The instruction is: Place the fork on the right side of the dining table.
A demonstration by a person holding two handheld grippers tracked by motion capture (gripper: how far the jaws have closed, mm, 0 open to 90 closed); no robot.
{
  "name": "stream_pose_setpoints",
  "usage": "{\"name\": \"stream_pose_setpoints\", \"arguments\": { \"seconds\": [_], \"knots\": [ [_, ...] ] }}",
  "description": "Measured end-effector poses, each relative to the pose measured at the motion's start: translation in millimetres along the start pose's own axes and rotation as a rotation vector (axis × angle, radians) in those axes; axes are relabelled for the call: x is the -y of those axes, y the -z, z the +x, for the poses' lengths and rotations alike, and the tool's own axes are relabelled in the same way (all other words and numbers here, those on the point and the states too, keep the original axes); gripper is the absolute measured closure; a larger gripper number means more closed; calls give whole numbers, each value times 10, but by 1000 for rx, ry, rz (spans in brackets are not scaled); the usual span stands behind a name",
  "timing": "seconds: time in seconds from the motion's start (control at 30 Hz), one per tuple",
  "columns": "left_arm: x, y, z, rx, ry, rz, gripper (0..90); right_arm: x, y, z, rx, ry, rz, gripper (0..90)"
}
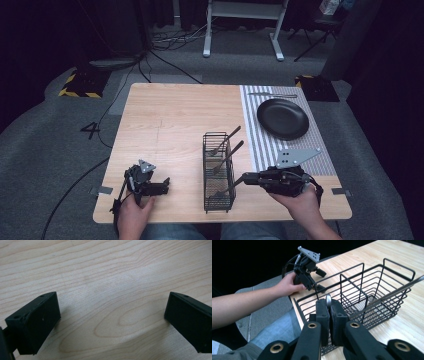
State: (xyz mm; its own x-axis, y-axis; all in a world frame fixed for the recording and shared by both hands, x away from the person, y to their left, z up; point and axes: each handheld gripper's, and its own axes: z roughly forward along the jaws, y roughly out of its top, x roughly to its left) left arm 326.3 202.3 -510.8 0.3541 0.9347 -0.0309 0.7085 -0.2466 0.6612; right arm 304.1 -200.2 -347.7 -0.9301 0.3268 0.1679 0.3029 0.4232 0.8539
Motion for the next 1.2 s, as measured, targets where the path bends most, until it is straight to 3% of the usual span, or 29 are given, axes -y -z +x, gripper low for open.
{"name": "stream_pose_setpoints", "arguments": {
  "seconds": [0.67,0.83,1.2],
  "knots": [
    [-1,-2,0,-1,1,-2,3,-245,188,-29,4,16,-69,870],
    [-3,-6,-1,2,1,-3,3,-272,249,-76,-24,-13,-91,870],
    [-4,-6,1,3,0,-3,3,-325,442,-130,13,-15,-123,870]
  ]
}}
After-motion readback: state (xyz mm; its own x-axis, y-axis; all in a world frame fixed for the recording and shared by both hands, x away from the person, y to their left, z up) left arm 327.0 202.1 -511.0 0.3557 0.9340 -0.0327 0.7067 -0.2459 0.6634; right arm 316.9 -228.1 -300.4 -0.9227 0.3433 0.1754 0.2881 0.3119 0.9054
